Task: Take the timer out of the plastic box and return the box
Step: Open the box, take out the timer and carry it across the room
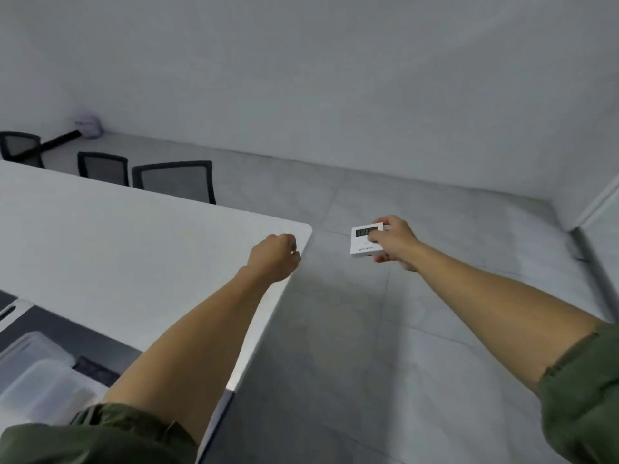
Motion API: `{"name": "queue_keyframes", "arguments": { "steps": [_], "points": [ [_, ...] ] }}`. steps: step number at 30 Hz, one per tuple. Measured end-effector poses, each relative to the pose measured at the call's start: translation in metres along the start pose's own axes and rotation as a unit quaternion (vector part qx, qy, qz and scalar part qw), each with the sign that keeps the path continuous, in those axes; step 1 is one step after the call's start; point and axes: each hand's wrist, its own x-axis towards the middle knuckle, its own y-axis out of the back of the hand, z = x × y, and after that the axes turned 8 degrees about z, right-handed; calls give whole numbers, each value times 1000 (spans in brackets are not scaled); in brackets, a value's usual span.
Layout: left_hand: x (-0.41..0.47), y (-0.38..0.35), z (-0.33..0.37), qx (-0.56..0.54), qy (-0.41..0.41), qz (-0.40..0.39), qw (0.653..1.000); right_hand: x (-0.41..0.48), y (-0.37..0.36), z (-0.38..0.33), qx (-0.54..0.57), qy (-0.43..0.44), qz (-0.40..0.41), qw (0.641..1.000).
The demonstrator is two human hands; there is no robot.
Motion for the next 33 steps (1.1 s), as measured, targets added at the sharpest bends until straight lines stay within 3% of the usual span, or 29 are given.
{"name": "queue_keyframes", "arguments": {
  "steps": [3,10,23,33],
  "points": [
    [35,-24,64,5,-38,-18,999,45,61,6,-10,-12,27,1000],
    [133,-53,125,30,-79,-30,996,141,118,7,-13,-12,62,998],
    [408,-85,187,56,-107,-48,992,388,148,-72,2,-6,101,995],
    [591,-120,202,65,-86,-68,992,589,126,-112,-13,-11,64,998]
  ]
}}
